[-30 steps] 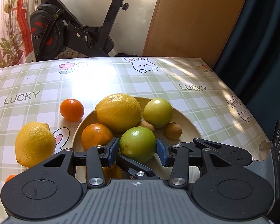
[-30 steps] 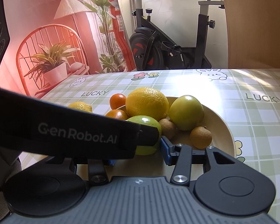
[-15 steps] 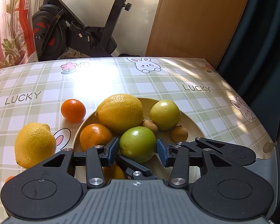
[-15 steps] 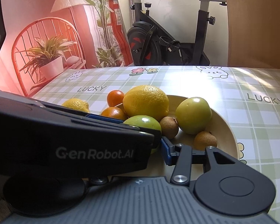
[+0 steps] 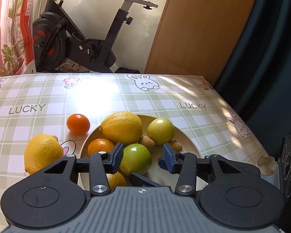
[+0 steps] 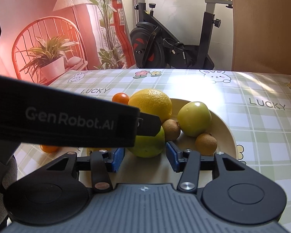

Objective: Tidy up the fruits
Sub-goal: 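Open the left gripper to set the green citrus on the plate, then move the left gripper to the orange lying beside the lemon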

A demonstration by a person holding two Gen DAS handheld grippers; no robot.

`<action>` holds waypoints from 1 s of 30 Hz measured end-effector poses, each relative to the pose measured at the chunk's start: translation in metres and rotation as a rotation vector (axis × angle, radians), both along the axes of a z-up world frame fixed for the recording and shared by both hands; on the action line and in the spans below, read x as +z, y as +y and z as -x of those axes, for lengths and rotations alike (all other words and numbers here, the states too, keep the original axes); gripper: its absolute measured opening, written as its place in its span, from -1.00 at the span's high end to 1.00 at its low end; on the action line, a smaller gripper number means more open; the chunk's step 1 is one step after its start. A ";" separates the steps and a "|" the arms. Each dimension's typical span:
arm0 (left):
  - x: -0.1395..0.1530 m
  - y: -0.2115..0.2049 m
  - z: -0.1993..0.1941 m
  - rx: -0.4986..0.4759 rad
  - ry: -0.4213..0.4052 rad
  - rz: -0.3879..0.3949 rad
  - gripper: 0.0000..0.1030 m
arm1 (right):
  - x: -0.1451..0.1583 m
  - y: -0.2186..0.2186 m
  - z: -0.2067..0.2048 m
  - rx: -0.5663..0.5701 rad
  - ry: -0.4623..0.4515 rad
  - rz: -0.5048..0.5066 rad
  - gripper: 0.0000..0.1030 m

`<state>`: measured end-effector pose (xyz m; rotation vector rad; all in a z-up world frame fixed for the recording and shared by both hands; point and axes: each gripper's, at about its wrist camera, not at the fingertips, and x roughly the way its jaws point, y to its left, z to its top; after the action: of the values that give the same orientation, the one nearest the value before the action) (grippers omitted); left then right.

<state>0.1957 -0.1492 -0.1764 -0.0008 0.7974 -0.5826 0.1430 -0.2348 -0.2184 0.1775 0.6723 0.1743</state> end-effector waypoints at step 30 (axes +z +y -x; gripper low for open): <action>0.054 0.110 0.027 0.062 -0.119 0.036 0.07 | 0.041 0.040 0.038 0.028 -0.071 -0.012 0.02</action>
<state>0.1691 -0.0387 -0.1222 -0.0240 0.6689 -0.5331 0.1047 -0.1953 -0.1774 0.1727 0.6034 0.2104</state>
